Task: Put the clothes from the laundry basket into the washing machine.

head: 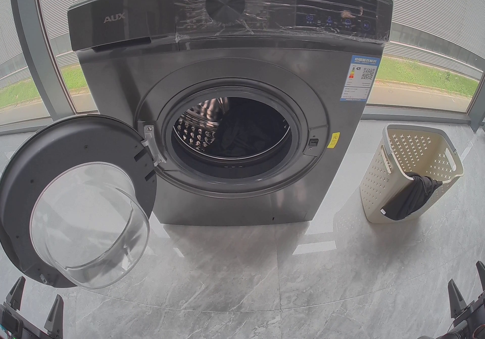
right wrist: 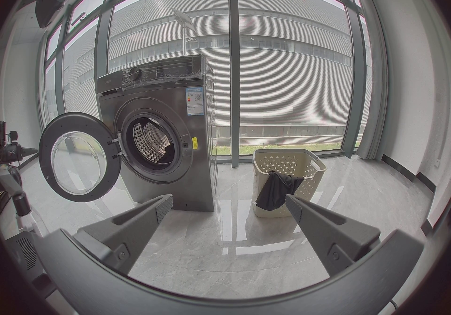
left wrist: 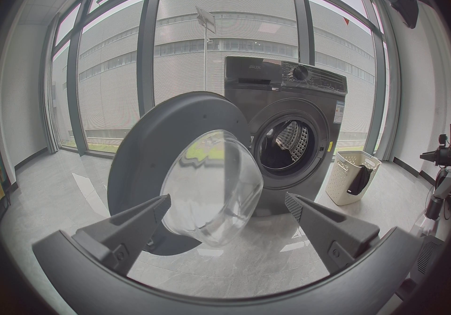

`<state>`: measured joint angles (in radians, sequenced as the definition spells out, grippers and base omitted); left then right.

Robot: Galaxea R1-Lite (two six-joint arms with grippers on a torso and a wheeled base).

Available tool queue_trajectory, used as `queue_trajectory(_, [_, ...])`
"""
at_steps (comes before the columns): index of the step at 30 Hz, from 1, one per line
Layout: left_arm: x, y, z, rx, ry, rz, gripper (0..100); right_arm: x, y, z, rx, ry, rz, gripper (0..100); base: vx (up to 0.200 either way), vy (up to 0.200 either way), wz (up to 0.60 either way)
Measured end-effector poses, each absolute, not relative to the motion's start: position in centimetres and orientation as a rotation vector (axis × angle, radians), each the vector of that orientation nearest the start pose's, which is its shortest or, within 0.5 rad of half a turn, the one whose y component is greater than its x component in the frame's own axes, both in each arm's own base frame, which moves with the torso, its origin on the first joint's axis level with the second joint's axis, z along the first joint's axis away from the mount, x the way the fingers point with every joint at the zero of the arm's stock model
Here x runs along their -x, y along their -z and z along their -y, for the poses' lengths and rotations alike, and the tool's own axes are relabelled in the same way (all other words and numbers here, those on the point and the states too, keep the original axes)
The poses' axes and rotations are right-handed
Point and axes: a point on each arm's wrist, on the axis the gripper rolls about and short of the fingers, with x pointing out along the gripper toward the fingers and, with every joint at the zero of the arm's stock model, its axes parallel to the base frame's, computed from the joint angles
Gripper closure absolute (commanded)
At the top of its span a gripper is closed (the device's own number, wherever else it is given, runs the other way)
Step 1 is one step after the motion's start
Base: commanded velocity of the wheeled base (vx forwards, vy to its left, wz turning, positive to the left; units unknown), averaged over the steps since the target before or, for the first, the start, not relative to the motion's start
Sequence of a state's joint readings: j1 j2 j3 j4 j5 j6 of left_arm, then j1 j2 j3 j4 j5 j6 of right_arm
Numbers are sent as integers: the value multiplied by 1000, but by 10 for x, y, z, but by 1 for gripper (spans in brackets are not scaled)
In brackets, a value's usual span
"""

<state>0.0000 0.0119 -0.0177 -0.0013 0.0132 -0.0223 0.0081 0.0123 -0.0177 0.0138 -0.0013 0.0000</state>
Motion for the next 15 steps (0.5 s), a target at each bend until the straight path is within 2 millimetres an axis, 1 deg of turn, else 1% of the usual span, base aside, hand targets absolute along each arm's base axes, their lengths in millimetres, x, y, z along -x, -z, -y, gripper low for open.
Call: queue_trajectory(15, [23, -80, 0, 16, -12, 5, 0, 23, -79, 0, 0, -6, -9, 0, 0, -200, 0])
